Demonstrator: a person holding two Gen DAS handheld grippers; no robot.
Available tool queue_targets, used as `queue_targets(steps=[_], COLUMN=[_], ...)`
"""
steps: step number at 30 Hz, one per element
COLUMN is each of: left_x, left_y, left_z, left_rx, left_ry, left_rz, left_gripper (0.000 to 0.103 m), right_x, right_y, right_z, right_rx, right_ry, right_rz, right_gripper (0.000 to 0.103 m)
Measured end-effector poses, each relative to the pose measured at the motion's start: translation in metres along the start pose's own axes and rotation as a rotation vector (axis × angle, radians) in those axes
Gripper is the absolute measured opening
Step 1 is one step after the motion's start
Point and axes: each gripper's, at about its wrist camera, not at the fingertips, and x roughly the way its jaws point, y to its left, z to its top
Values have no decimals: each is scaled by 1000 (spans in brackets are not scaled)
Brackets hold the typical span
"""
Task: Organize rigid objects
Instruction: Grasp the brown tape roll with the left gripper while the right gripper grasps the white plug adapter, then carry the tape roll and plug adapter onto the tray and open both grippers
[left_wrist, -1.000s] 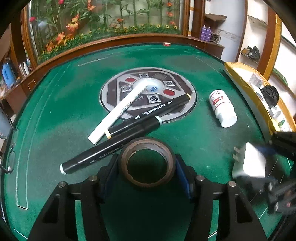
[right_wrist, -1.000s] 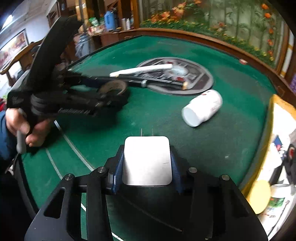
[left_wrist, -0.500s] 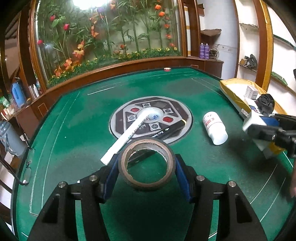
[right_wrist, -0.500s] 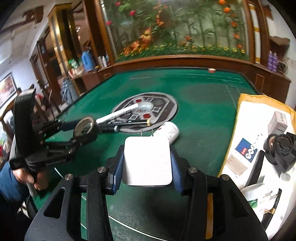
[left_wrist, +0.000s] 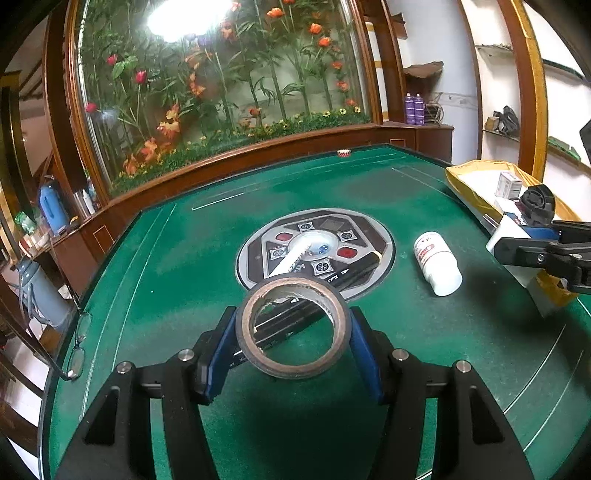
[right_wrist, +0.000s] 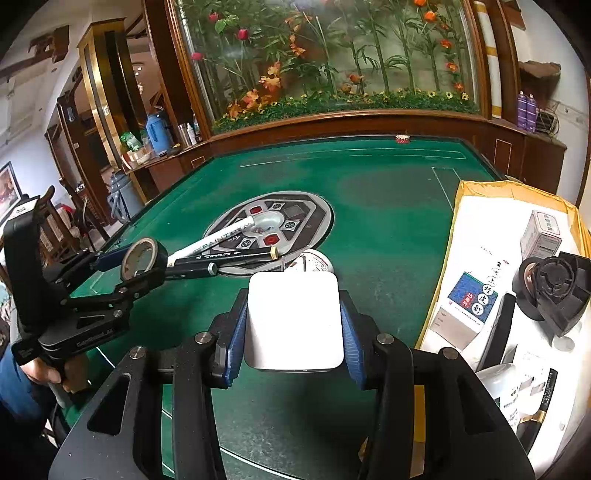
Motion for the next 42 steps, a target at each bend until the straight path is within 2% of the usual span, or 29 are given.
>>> queue_targets(steps=[4,15,18,24,26,29,33,38,42], left_x=[-2,-4,-4,-5,-8,-12,-14,0,23], left_y=[-3,-8,-9,-20,-38,-68,-121,-182,-212], left_z=[0,-2,-1,15,28,45,72,97,103], left_rx=[14,35,23,-59,-56,-48,-33,-3,11], left_ry=[-11,-20,-16,6,-8,-17,-5,53,131], left_rz=[9,31,15,-122,-169,-255,-403,-533,-577], left_gripper=[59,59,59,59,59,59,59,59,59], right_x=[0,-4,-8,-26,-40,-62,-84,-101,-100], right_y=[0,-1,-2,-26,-43,-71,-119,-175,-193], right_z=[0,0,0,8,15,20,18,9,8], right_rx=[-10,0,7,98,147,207,326,499,529], right_ry=[-3,-12,-30,-116,-177,-254,-284,-287,-259], right_rz=[-27,-19,-20,-50,-124,-310,-443,-431,-391], right_gripper=[44,44,44,44,44,44,44,44,44])
